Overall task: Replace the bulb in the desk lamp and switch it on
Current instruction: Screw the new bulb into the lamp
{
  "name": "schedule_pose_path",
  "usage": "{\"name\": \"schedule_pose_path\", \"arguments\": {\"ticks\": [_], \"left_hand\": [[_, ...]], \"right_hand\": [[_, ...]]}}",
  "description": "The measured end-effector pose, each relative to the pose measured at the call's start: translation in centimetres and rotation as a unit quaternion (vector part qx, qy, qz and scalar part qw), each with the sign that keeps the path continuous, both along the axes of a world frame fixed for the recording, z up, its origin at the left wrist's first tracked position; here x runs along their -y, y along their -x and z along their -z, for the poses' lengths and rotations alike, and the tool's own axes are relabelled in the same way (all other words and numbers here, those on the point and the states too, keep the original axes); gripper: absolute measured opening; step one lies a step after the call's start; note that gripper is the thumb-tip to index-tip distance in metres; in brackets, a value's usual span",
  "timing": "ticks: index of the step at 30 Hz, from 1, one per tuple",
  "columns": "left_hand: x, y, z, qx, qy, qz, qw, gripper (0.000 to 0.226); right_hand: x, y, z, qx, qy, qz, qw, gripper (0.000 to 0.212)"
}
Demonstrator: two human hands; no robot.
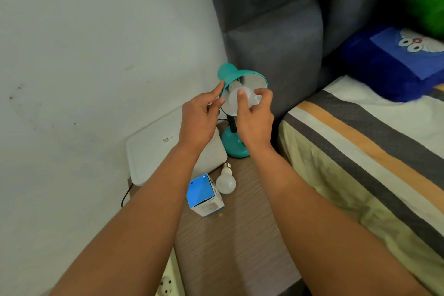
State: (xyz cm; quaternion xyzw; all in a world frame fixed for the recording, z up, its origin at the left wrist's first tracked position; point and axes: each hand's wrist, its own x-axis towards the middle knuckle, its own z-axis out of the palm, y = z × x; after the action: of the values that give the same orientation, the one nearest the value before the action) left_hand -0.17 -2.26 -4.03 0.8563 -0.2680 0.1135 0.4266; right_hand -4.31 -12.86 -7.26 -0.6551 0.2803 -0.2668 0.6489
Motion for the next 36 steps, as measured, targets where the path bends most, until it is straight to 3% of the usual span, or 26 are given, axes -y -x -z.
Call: {"name": "schedule_pose_path", "arguments": {"ticks": [2,7,12,16,21,27,32,36], "left_hand": [[-0.01,-0.07,-0.04,-0.006,0.007,0.002,1.000,0.038],[-0.10,-0.17,0.00,-0.006,0.001,0.000,1.000,0.038],[0.02,0.01,0.04,-0.009,-0.004,-0.003,1.000,0.039],[-0.04,0.06,0.03,-0.001,-0.015,-0.008,1.000,0.040],[-0.05,0.11,0.07,-0.008,-0.002,-0.005,1.000,0.040],[-0.07,0.07,0.10,0.001,-0.006,-0.006,1.000,0.039],[-0.05,0.20,0.15,-0.006,-0.002,-0.006,1.000,0.039],[0.00,0.26,0.11,-0.009,0.008,-0.002,1.000,0.039]], "right_hand": [[-0.02,-0.07,-0.10,-0.003,-0.025,-0.010,1.000,0.042],[-0.03,0.40,-0.46,-0.007,-0.018,-0.035,0.999,0.068],[0.26,-0.03,-0.34,-0.014,0.030,-0.007,0.999,0.060],[0.02,-0.19,-0.74,0.002,-0.014,-0.007,1.000,0.068],[0.19,0.08,-0.91,0.028,0.000,-0.017,0.999,0.053],[0.48,-0.09,-0.55,0.028,0.011,-0.019,0.999,0.077],[0.37,0.11,-0.85,-0.014,-0.002,-0.040,0.999,0.045],[0.33,-0.25,-0.98,-0.003,-0.008,-0.007,1.000,0.046]]}}
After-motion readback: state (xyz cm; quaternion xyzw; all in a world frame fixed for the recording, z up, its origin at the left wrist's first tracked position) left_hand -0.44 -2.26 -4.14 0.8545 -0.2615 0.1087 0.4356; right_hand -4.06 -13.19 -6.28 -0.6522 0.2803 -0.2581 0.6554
